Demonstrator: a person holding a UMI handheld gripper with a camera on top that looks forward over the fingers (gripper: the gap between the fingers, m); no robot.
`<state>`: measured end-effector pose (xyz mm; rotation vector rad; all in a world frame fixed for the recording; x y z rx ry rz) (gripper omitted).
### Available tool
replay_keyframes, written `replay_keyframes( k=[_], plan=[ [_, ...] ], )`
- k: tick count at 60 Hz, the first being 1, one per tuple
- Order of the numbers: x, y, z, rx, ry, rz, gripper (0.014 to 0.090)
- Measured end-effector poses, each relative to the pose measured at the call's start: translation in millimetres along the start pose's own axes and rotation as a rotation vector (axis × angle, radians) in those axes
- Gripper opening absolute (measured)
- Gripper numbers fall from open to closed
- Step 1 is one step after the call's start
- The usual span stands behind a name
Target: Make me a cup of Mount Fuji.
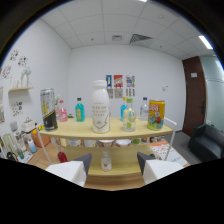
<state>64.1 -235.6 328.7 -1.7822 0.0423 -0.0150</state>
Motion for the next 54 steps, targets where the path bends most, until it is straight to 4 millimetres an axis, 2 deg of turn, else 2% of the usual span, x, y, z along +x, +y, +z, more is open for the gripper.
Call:
replay_keyframes(
  k=[3,10,15,20,27,36,43,54],
  plan=[
    [6.6,-20.8,11.0,0.017,0.0,-0.001,0.0856],
    [-1.6,-64.4,35.8,0.067,-0.065,0.006,0.0852],
    [-14.0,-83.4,52.5,0.088,-0.112,0.006,0.0847],
    [-27.7,-94.1,67.2,0.099,-0.139,0.011,0.0844],
    [-39.4,-95.5,90.4,0.083,-0.132,0.036,0.0823],
    [-49.4,-90.0,115.0,0.029,-0.108,0.058,0.0694],
    [-39.6,-90.2,122.7,0.011,-0.032,0.05,0.051],
    [-41.5,-88.8,118.1,-0.019,-0.031,0.049,0.0482]
  ],
)
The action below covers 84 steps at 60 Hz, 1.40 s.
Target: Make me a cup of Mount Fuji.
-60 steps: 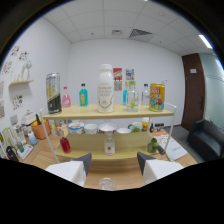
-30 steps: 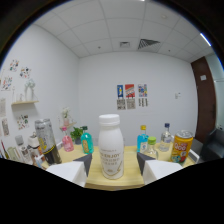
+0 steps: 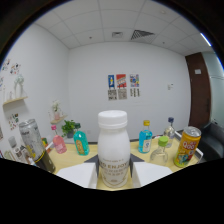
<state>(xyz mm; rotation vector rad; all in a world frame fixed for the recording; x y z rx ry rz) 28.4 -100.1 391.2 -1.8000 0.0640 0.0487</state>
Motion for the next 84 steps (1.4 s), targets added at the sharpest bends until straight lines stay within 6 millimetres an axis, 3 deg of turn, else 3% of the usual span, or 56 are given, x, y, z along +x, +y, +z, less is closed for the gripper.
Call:
replay_keyframes(
  k=[13,19,23,27,40,51,68,84],
  plan=[
    [3.1,-12.6,-47.3,0.079,-0.02,-0.05,0.0475],
    [18.1,6.3,-74.6,0.083,-0.02,-0.049,0.0474],
    [31.1,32.7,-88.4,0.07,-0.02,-0.045,0.0471],
    [50.2,73.3,-92.7,0.021,0.005,-0.049,0.0471],
    [98.8,214.0,-78.2,-0.154,0.07,-0.005,0.0473],
    [117.2,276.2,-63.8,-0.217,0.084,-0.251,0.0471],
    [124.0,302.9,-52.3,-0.238,0.035,-0.918,0.0472],
    [124.0,294.5,-44.8,-0.203,0.018,-1.468,0.047]
  ],
)
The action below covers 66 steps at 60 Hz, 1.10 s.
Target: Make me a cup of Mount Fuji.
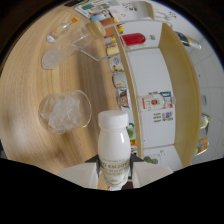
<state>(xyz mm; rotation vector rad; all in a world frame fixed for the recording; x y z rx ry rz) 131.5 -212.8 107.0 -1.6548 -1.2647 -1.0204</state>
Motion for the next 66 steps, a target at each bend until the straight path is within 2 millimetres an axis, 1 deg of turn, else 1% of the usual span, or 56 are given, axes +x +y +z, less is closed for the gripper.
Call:
replay_keyframes(
  k=[12,21,29,38,43,48,58,62,66],
  plan=[
    [13.1,1.0,3.8,-0.039,0.061,-0.334,0.0469],
    [19.7,-5.0,3.5,-0.056,0.089,-0.471,0.0473],
    [18.2,-11.9,2.5,-0.044,0.088,-0.518,0.0474],
    [20.8,-14.6,-1.4,-0.035,0.091,-0.476,0.0472],
    [24.3,-17.6,-6.1,-0.013,0.09,-0.384,0.0471],
    [31.4,-23.0,-15.3,0.029,0.079,-0.211,0.0471],
    [44.3,-39.1,-38.7,0.179,0.019,0.306,0.0477],
    [51.3,-39.0,-45.2,0.215,0.004,0.528,0.0478],
    [50.5,-35.9,-46.3,0.236,-0.029,0.734,0.0477]
  ],
)
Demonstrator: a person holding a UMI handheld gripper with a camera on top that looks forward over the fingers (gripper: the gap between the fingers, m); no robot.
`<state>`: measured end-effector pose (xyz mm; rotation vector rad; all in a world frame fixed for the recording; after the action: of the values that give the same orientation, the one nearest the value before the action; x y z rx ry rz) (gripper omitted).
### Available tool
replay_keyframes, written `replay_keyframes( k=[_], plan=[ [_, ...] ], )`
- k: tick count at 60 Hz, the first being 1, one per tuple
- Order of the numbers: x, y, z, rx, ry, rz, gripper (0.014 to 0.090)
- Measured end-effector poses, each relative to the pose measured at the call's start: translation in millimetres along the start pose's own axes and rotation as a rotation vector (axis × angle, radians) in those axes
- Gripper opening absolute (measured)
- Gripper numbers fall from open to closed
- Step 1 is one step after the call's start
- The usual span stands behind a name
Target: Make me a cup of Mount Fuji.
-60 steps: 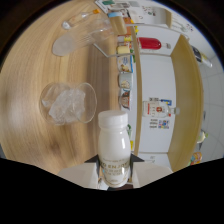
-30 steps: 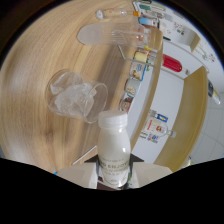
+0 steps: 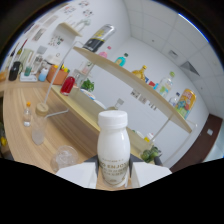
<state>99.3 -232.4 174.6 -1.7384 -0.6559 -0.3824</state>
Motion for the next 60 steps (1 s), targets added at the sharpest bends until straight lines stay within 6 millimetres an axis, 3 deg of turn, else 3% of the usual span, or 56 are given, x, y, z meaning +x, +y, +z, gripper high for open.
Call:
replay_keyframes(
  k=[10,16,23,31,50,53,58,60],
  plan=[
    [4.8,33.8,12.1,-0.025,0.0,0.46,0.0476],
    [-3.5,65.9,26.5,-0.064,0.001,0.61,0.0475],
    [-17.1,95.7,37.2,-0.114,-0.015,0.683,0.0474],
    [-31.9,114.7,38.5,-0.148,-0.038,0.689,0.0476],
    [-36.8,124.1,24.3,-0.166,-0.033,0.696,0.0515],
    [-36.3,129.0,22.0,-0.205,-0.022,0.702,0.0596],
    [-28.5,125.4,14.1,-0.241,0.006,0.684,0.0859],
    [-23.8,119.1,9.2,-0.243,0.018,0.683,0.0862]
  ],
)
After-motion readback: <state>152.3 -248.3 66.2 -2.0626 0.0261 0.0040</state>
